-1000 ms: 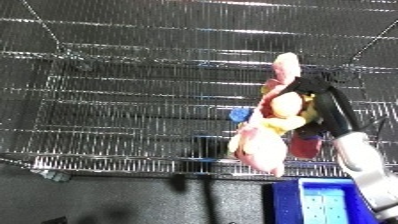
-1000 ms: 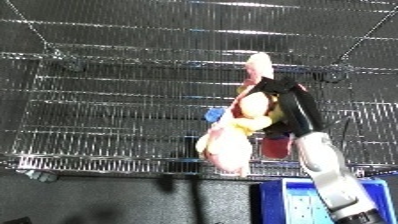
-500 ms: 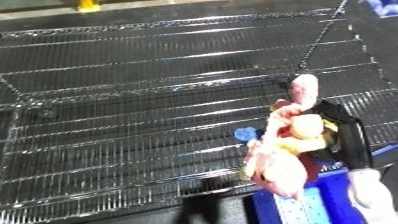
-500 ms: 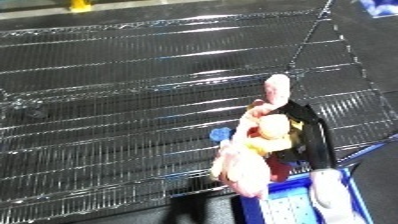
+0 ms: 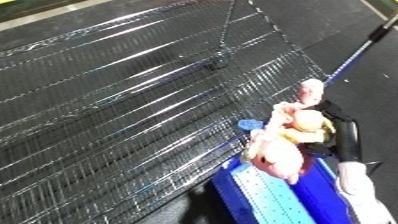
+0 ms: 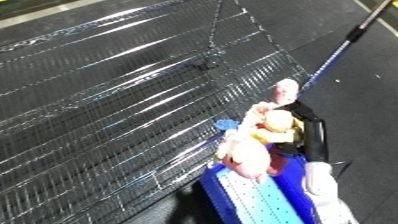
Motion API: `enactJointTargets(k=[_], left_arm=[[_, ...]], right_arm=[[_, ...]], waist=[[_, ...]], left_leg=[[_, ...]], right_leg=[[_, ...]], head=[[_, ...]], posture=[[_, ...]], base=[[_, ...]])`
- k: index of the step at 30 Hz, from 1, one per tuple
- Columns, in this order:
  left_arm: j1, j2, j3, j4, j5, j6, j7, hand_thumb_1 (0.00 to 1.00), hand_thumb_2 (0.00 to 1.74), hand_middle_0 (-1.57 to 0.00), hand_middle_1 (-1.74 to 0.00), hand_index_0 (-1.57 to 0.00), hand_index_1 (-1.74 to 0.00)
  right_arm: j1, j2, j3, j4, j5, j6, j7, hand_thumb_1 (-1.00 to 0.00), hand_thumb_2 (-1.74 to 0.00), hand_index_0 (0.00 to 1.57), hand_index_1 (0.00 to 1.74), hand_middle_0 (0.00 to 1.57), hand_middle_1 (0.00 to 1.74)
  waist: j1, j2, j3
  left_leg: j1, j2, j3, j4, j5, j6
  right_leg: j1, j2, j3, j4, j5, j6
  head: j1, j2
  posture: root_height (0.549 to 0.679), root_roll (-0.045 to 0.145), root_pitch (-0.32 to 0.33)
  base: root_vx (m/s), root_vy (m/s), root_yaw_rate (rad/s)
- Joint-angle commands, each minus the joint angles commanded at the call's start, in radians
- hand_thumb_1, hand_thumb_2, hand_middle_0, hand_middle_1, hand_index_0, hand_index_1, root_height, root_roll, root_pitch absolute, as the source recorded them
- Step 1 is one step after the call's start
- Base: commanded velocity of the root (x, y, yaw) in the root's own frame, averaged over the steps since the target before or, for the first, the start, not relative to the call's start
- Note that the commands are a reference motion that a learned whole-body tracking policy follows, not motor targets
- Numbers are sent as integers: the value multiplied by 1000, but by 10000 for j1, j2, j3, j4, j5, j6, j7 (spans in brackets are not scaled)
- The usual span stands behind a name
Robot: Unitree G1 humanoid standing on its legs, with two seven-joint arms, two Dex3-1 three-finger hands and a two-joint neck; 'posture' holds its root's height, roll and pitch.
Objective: Pick up the object and place it into the box
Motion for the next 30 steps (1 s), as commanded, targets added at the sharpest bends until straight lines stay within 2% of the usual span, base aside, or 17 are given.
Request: enactJointTargets(k=[5, 11, 16, 25, 30], left_arm=[[75, -1, -57, 39, -144, -61, -31, 1000, 1740, -1570, -1740, -1570, -1740], [11, 37, -241, 152, -309, -195, -65, 1000, 1740, -1570, -1740, -1570, -1740], [61, 92, -330, 182, -241, -244, -114, 1000, 1740, -1570, -1740, -1570, -1740], [150, 206, -312, 180, -109, -231, -149, 1000, 1740, -1570, -1740, -1570, -1740], [225, 223, -280, 157, -88, -230, -144, 1000, 1740, -1570, -1740, -1570, -1740]], right_arm=[[158, -122, -505, 860, 703, -136, -72, -1000, -1740, 1570, 1740, 1570, 1740], [-87, -293, -913, 1961, 1635, -431, -256, -700, -1218, 1099, 1218, 1099, 1218], [-198, -155, -1119, 2503, 1926, -587, -501, -450, -783, 706, 783, 706, 783], [-235, 104, -1076, 2911, 2081, -623, -522, 0, 0, 0, 0, 0, 0], [-267, 201, -1101, 2840, 1996, -651, -659, 0, 0, 0, 0, 0, 0]], waist=[[-240, 109, -67], [-427, 234, -168], [-462, 285, -216], [-355, 240, -296], [-306, 211, -329]], left_leg=[[96, 15, 141, -9, -35, -36], [136, 29, 241, -19, -49, -78], [119, 32, 250, -82, -14, -91], [109, 29, 217, -192, 42, -91], [112, 27, 193, -219, 51, -78]], right_leg=[[31, 11, 69, -97, 51, -16], [81, 16, 101, -223, 86, -37], [101, 22, 64, -280, 84, -47], [190, 53, -34, -377, 67, -32], [231, 56, -67, -396, 61, -21]], head=[[570, -61], [997, -128], [981, -184], [1155, -175], [1270, -193]], posture=[[638, 57, -173], [641, 64, -167], [642, 65, -164], [644, 65, -160], [644, 64, -160]], base=[[-2, 0, -112], [1, 4, -56], [-1, -8, 11], [-3, -14, 41], [-1, -4, 15]])
